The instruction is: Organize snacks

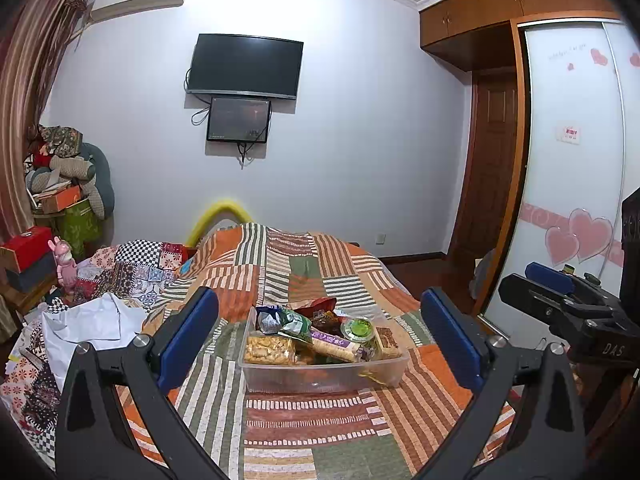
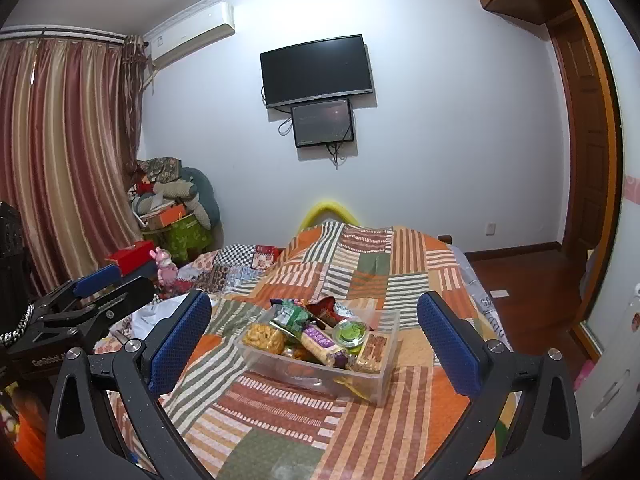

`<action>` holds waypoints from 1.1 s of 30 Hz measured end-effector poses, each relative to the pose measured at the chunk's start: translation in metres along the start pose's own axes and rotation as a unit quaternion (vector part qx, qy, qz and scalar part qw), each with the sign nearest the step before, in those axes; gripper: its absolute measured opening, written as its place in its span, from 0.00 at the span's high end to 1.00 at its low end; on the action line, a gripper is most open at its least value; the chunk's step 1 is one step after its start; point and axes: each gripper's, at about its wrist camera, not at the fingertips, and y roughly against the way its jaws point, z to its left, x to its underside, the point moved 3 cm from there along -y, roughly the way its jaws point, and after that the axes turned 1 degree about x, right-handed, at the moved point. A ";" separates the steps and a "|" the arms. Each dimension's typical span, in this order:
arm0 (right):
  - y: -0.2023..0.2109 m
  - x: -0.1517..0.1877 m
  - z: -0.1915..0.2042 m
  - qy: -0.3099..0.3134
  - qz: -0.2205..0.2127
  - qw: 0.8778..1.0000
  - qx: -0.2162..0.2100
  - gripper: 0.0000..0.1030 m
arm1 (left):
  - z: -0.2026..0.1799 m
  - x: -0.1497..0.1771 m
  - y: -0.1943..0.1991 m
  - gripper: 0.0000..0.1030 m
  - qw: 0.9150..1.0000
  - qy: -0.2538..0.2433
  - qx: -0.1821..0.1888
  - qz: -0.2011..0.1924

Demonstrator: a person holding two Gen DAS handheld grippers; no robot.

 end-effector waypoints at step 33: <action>0.001 -0.001 -0.006 0.006 0.000 1.000 0.012 0.00 | -0.003 -0.002 -0.003 0.00 1.000 -0.001 0.006 0.001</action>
